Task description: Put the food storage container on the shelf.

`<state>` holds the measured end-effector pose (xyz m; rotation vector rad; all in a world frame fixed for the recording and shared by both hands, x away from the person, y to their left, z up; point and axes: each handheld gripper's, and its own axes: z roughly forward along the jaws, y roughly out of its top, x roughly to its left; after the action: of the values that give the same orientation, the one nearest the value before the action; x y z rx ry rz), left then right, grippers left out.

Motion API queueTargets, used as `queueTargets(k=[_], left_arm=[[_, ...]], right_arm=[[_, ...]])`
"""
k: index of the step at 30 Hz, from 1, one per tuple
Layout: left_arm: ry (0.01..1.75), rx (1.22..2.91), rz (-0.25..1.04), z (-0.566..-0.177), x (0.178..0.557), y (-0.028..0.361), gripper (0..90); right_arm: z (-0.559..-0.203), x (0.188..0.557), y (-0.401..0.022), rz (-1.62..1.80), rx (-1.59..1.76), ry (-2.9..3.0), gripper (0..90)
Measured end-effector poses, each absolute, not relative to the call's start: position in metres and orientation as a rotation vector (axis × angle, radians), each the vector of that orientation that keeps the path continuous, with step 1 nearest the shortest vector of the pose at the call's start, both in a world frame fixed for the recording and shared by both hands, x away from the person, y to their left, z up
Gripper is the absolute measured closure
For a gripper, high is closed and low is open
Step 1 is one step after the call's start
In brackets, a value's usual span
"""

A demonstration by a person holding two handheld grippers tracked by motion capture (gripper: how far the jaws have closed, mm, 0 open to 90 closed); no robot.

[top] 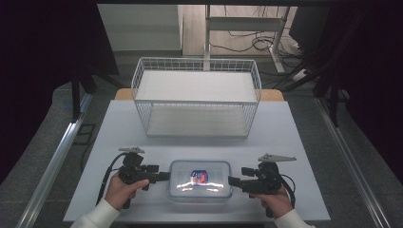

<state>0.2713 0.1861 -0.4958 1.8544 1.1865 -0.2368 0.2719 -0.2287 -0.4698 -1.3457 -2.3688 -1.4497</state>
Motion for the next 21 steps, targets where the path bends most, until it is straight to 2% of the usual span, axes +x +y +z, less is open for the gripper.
queueTargets(k=[6, 21], left_arm=[[1.216, 1.831, -0.324, -0.507, 0.275, 0.184, 21.3], [1.199, 1.828, -0.447, -0.52, 0.279, 0.167, 22.8]], right_arm=[[-0.477, 0.273, -0.218, -1.393, -1.336, -2.357, 14.0], [-0.5, 0.29, -0.205, -1.243, -1.385, -2.266, 10.6]])
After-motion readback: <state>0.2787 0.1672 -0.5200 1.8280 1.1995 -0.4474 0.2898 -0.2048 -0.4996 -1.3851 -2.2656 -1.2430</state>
